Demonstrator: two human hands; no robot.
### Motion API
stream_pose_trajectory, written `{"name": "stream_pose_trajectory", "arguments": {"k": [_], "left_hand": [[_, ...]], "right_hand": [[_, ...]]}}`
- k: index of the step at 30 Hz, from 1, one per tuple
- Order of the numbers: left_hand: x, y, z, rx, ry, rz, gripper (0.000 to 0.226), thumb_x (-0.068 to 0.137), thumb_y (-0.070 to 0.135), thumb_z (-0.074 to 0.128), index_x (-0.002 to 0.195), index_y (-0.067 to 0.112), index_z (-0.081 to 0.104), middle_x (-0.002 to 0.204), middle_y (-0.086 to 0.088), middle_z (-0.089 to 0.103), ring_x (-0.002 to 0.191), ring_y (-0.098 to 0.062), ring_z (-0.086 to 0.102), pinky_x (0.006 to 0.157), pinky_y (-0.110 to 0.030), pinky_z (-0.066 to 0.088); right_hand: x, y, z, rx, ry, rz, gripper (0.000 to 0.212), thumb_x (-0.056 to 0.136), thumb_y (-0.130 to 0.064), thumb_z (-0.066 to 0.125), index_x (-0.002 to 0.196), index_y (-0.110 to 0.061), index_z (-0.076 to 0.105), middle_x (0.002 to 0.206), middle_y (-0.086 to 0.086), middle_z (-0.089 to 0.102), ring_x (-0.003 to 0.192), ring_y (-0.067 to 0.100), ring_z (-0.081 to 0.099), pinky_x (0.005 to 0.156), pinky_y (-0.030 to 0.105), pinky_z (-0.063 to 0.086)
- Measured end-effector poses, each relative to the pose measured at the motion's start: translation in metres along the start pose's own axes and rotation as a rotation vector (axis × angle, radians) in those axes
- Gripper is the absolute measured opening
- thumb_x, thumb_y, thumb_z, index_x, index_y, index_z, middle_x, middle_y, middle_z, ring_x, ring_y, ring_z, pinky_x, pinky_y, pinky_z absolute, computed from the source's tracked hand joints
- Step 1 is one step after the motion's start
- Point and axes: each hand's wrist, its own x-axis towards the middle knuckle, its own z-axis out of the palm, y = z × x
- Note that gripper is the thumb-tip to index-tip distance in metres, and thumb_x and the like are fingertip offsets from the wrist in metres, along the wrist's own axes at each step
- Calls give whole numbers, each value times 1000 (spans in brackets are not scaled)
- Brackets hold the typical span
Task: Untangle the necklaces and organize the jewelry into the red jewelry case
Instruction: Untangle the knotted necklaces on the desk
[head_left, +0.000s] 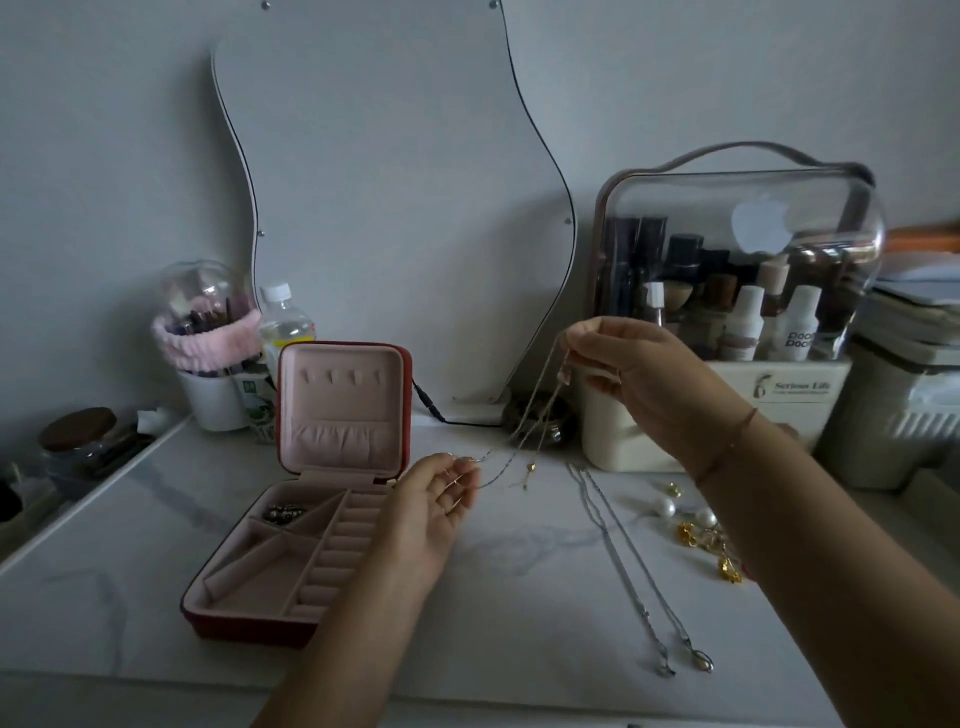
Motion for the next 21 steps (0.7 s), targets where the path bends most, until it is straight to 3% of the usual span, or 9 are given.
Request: {"name": "stream_pose_trajectory", "arguments": {"k": [7, 12, 16, 21], "left_hand": [[-11, 7, 10, -163, -197, -43, 10, 79, 16, 54, 71, 11, 57, 73, -7, 63, 73, -21, 60, 79, -35, 47], [-13, 10, 10, -148, -274, -64, 11, 78, 21, 56, 68, 16, 58, 78, -4, 63, 77, -18, 60, 81, -34, 45], [-14, 14, 8, -49, -269, -7, 11, 78, 27, 56, 70, 20, 55, 81, 0, 63, 82, -15, 57, 80, -33, 41], [-10, 21, 4, -83, -178, 13, 30, 90, 29, 52, 61, 20, 51, 78, 0, 64, 78, -13, 56, 77, -30, 41]], "right_hand": [[0, 6, -2, 69, 1, 122, 13, 93, -14, 53, 91, -6, 63, 74, 3, 65, 75, 15, 63, 85, 31, 48], [3, 13, -1, 237, 10, 224, 21, 97, -11, 43, 80, -9, 57, 62, 3, 62, 67, 17, 59, 81, 34, 49], [5, 22, -2, 336, 5, 317, 23, 97, -11, 42, 78, -9, 55, 59, 4, 58, 55, 14, 54, 60, 27, 48], [5, 31, -5, 386, 79, 369, 20, 96, -11, 45, 80, -7, 57, 68, 6, 54, 61, 17, 54, 56, 28, 48]]}}
